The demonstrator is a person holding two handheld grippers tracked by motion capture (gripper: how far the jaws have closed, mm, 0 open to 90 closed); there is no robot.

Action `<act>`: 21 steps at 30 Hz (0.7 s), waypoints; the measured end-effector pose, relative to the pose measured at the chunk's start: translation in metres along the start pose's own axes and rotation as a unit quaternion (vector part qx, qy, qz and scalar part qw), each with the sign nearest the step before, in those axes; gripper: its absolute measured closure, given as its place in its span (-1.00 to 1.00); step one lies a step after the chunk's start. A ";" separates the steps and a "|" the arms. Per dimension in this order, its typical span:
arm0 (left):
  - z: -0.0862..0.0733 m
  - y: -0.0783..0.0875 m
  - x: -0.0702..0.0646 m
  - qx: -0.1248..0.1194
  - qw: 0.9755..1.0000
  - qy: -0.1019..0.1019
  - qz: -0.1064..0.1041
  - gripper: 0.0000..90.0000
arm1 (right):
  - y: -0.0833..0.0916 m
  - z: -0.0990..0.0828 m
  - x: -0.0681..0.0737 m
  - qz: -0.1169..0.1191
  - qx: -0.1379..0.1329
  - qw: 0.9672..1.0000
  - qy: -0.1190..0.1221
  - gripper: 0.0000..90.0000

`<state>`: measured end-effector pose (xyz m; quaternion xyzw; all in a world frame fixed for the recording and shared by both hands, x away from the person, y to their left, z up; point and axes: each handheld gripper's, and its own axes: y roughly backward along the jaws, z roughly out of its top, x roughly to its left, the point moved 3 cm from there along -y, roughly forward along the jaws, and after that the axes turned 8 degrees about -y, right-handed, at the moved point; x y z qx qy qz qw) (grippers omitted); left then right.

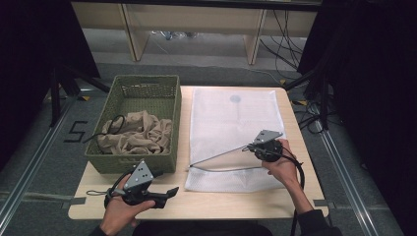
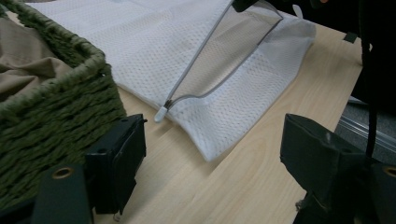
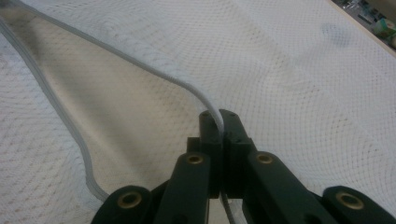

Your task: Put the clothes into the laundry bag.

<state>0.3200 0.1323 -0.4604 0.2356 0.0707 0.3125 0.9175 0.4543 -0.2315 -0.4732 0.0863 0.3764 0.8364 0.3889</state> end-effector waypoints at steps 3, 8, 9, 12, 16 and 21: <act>0.009 0.007 0.007 0.000 1.000 -0.004 0.013 -0.50 | 0.002 0.000 -0.001 0.004 -0.001 1.000 -0.005 1.00; 0.025 0.019 0.021 -0.003 0.999 -0.011 0.033 -0.50 | 0.002 0.000 0.000 0.012 0.001 1.000 -0.008 1.00; 0.031 0.024 0.026 -0.005 0.999 -0.012 0.041 -0.50 | 0.002 0.000 0.000 0.012 0.001 1.000 -0.008 1.00; 0.050 0.039 0.045 -0.016 0.998 0.002 0.061 -0.50 | 0.004 0.002 -0.001 0.009 -0.002 1.000 -0.013 1.00; 0.060 0.045 0.063 -0.003 0.997 0.002 0.082 -0.54 | 0.005 0.003 -0.002 0.007 -0.002 1.000 -0.014 1.00; 0.066 0.042 0.109 0.069 0.992 0.003 0.104 -0.57 | 0.005 0.003 -0.003 0.008 -0.003 1.000 -0.004 1.00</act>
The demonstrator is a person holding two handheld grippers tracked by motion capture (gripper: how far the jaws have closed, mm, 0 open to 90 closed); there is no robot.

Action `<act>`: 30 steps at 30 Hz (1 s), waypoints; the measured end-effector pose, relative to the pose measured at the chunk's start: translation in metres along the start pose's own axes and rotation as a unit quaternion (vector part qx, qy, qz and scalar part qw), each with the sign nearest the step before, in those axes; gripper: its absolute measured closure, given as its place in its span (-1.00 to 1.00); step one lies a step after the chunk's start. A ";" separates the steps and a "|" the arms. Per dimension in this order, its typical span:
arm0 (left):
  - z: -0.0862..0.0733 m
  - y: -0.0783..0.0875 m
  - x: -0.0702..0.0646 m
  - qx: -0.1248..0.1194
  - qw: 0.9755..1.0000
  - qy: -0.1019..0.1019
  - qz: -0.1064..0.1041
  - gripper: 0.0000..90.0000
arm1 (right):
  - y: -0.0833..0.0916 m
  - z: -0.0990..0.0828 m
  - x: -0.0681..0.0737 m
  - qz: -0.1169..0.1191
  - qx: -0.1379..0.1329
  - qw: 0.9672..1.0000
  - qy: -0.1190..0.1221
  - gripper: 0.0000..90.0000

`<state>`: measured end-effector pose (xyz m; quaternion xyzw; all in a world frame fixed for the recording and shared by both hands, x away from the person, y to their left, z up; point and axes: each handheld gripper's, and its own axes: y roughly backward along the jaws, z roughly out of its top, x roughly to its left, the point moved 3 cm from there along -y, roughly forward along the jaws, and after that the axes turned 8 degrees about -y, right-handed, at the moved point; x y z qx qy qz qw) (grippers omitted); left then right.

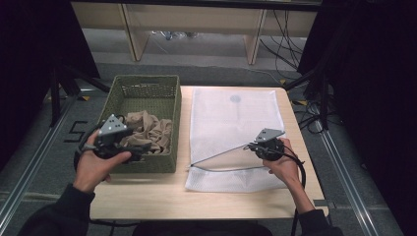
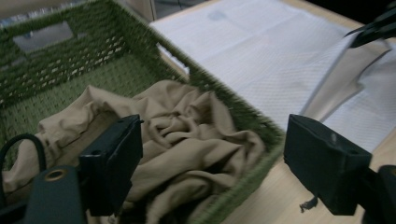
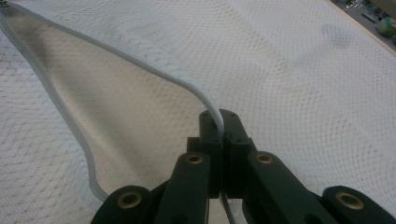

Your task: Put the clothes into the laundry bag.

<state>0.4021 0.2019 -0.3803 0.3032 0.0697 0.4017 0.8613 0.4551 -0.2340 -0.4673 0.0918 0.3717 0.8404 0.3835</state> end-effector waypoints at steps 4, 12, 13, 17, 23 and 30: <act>0.001 -0.027 0.032 0.047 0.999 -0.002 0.002 -0.59 | 0.000 -0.001 0.001 0.002 0.004 1.000 0.001 1.00; -0.006 -0.082 0.052 0.117 0.992 0.030 -0.027 -0.61 | -0.002 -0.002 0.000 0.002 0.005 1.000 -0.001 1.00; -0.006 -0.092 0.052 0.128 0.991 0.021 -0.025 -0.61 | -0.001 -0.003 0.000 0.005 0.007 1.000 0.002 1.00; -0.004 -0.110 0.056 0.169 0.984 0.025 -0.042 -0.60 | -0.003 -0.002 -0.002 0.004 0.004 1.000 0.024 0.99; -0.014 -0.137 0.063 0.230 0.971 0.032 -0.056 -0.63 | -0.003 -0.003 0.000 0.006 0.008 1.000 0.013 1.00; -0.028 -0.160 0.066 0.235 0.970 0.015 -0.064 0.47 | -0.003 -0.004 0.000 0.003 0.010 1.000 0.012 0.99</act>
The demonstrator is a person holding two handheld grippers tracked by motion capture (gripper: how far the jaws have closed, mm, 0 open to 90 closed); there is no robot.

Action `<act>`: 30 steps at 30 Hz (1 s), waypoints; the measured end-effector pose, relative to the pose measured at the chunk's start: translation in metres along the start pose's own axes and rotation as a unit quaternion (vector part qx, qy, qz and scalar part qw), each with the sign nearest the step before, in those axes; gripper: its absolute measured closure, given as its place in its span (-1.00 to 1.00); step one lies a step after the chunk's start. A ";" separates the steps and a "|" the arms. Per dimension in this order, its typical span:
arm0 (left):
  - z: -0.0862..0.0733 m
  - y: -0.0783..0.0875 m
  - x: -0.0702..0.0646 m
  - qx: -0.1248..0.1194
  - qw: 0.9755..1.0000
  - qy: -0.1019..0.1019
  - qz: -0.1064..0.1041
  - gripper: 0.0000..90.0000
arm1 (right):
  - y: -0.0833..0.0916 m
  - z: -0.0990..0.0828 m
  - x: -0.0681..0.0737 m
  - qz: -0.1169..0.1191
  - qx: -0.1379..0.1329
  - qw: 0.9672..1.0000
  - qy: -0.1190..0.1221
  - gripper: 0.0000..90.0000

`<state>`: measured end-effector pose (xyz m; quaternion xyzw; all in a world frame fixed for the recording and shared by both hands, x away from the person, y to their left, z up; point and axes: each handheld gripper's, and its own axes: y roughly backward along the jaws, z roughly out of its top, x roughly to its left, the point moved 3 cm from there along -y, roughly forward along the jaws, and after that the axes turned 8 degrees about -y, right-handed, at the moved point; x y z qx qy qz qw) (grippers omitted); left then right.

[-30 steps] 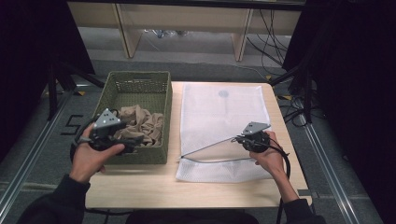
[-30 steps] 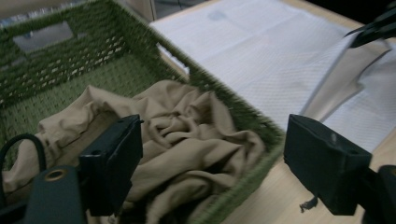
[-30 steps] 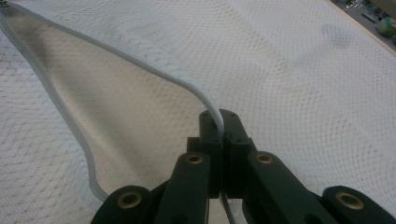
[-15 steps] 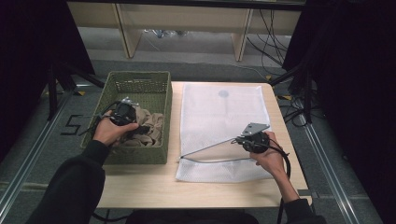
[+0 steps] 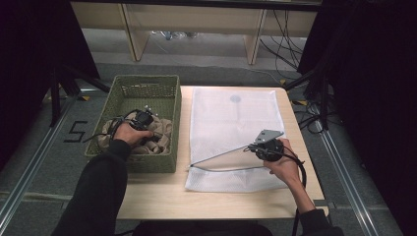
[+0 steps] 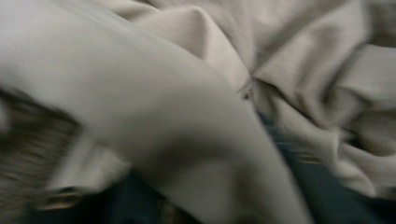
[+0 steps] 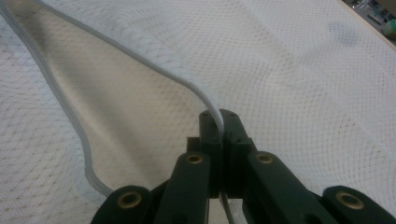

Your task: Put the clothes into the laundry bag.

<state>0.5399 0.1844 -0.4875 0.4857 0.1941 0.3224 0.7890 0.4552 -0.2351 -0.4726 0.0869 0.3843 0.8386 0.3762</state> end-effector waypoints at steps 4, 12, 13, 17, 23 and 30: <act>0.005 0.007 0.017 -0.056 0.994 0.033 0.084 0.69 | -0.001 -0.001 -0.001 0.000 0.001 1.000 0.010 0.99; 0.006 0.019 0.023 -0.092 0.990 0.086 0.059 -0.05 | 0.000 -0.003 -0.003 -0.003 0.005 1.000 0.009 0.99; 0.005 0.023 0.021 -0.092 0.992 0.084 0.039 -0.17 | 0.000 -0.004 -0.002 -0.004 0.009 1.000 0.004 0.99; -0.004 0.037 0.014 -0.067 0.995 0.059 -0.036 -0.50 | -0.002 -0.004 -0.002 -0.005 0.011 1.000 0.012 0.99; -0.006 0.026 0.002 -0.035 0.998 0.016 -0.048 -0.70 | -0.004 -0.002 0.000 -0.005 0.014 1.000 0.017 0.99; -0.005 -0.013 -0.014 0.026 0.999 0.025 -0.027 -1.00 | -0.004 -0.003 0.002 -0.005 0.020 1.000 0.013 0.99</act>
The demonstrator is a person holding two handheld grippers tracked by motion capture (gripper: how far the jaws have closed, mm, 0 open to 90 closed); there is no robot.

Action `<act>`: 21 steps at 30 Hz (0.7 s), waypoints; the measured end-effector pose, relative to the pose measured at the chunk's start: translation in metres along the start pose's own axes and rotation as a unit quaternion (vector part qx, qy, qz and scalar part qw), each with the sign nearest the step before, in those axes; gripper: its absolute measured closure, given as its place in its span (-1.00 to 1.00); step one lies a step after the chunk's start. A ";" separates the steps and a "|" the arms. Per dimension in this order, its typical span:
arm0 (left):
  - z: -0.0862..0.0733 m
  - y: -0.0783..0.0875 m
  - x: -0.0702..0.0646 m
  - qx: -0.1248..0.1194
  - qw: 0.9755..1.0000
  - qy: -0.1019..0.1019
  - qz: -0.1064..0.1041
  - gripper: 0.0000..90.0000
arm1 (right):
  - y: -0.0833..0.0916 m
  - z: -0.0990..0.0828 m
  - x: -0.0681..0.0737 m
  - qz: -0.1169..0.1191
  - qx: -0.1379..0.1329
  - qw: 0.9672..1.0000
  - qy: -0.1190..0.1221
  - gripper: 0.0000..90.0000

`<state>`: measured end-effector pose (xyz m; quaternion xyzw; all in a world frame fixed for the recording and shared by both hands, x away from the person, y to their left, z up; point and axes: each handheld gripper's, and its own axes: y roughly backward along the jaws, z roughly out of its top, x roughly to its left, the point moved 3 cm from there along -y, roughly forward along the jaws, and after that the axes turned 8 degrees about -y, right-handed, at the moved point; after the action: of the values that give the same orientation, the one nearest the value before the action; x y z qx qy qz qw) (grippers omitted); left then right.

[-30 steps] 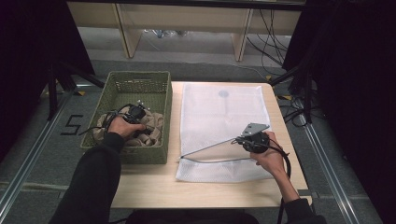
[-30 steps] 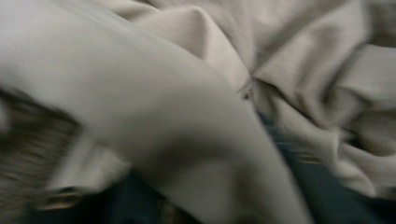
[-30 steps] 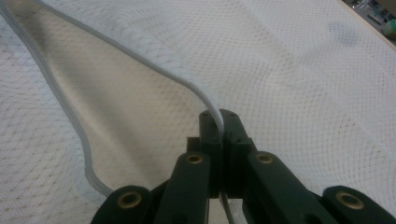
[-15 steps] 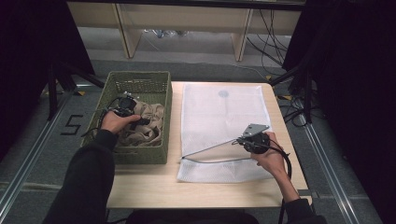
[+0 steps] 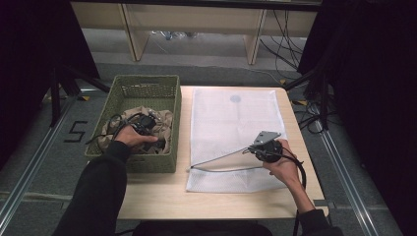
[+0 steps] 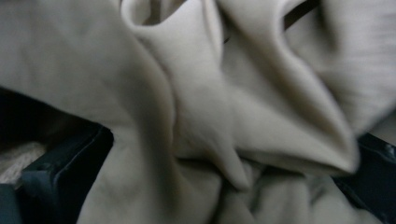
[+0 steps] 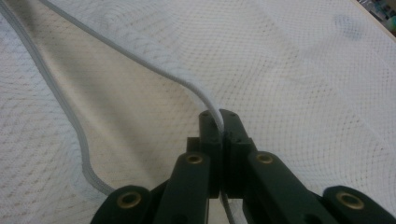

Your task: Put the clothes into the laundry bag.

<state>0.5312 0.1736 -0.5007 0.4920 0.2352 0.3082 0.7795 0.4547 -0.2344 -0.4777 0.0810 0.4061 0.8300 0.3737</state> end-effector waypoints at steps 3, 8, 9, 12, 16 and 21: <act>-0.002 -0.007 0.005 -0.002 1.000 0.012 -0.010 -1.00 | -0.001 0.001 -0.002 0.000 -0.007 1.000 0.008 0.99; -0.006 -0.011 0.017 -0.016 1.000 -0.007 -0.016 -1.00 | 0.000 0.000 -0.001 -0.001 -0.004 1.000 -0.001 0.99; -0.006 -0.011 0.017 -0.017 1.000 -0.008 -0.016 -0.91 | 0.000 0.001 -0.001 -0.001 -0.007 1.000 0.006 0.99; -0.008 -0.004 0.022 -0.018 1.000 -0.005 0.012 -0.31 | 0.001 0.001 0.001 -0.002 -0.003 1.000 0.000 0.99; -0.010 -0.002 0.024 -0.020 0.999 -0.009 0.026 0.14 | 0.002 0.003 0.001 -0.001 -0.006 1.000 0.014 0.99; -0.009 0.004 0.027 -0.031 0.998 -0.020 0.048 0.37 | 0.003 0.003 0.001 -0.001 -0.005 1.000 0.005 1.00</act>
<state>0.5430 0.1993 -0.5028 0.4841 0.1866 0.3424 0.7833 0.4536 -0.2328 -0.4740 0.0744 0.4038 0.8323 0.3724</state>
